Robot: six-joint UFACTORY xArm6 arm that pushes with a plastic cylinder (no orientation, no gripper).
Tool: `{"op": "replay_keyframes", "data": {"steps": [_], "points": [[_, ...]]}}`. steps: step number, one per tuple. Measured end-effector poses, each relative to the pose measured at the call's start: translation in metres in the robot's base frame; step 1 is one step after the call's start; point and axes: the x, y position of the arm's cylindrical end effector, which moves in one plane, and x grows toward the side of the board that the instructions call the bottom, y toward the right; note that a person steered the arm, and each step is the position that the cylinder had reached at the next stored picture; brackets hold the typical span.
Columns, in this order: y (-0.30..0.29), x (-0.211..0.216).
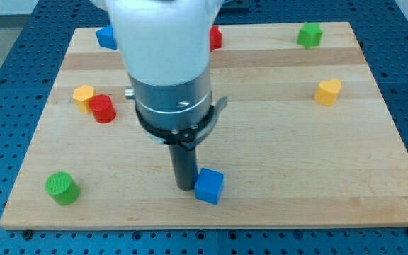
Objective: Slide the red circle to the center
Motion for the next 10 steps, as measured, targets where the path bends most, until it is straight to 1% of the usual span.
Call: {"op": "replay_keyframes", "data": {"steps": [1, 4, 5, 6, 8, 10], "points": [[-0.014, -0.004], [-0.166, -0.047], [-0.206, -0.061], [-0.222, -0.084], [-0.216, -0.124], [-0.162, -0.129]]}}
